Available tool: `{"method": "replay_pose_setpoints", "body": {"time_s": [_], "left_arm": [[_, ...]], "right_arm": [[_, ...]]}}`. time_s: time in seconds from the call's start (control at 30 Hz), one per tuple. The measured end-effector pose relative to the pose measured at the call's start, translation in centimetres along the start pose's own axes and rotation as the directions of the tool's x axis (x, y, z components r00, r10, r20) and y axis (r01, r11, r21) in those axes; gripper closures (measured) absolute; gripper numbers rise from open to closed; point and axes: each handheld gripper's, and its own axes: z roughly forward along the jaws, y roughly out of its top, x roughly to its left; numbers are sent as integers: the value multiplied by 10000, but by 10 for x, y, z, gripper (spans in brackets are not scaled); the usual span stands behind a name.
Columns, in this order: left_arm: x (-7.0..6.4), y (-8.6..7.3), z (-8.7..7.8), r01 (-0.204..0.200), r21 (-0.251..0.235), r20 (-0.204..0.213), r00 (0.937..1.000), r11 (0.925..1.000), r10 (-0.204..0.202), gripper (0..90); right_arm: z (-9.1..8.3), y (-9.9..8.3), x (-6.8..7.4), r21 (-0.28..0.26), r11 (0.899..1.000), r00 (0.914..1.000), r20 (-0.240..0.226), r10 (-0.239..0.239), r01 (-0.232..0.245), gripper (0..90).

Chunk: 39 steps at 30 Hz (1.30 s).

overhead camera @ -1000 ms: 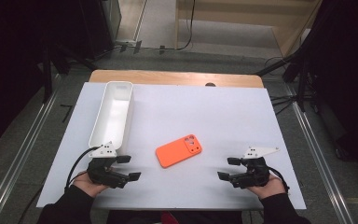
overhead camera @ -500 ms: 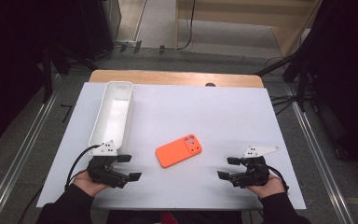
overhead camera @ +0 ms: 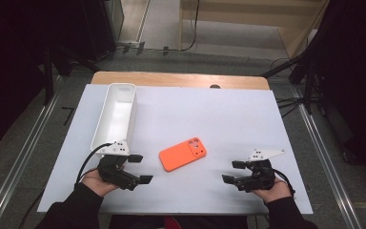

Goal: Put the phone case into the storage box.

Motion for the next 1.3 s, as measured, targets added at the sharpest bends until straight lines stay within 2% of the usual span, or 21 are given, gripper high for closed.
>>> {"method": "replay_pose_setpoints", "body": {"time_s": [0.17,0.33,0.5,0.7,1.1,1.3], "left_arm": [[-1,8,4,39,62,40,10000,10000,-39,139],[-1,16,8,122,39,282,9995,9999,-123,139],[0,21,11,162,22,270,9995,9999,-163,139],[2,29,18,50,174,273,9996,9998,-55,139],[8,48,31,-120,85,241,9996,9999,118,141],[11,55,39,-420,45,75,9991,9991,420,140]], "right_arm": [[0,0,0,-21,10000,10000,-21,-24,24,224],[-1,0,-1,-64,10000,9999,-101,41,-42,224],[-1,0,-1,-60,10000,9999,-105,66,-67,225],[0,0,0,-7,10000,9999,-151,-27,27,225],[0,0,0,-17,10000,9998,-205,-55,54,224],[1,0,0,-3,10000,9996,-261,-61,61,224]]}}
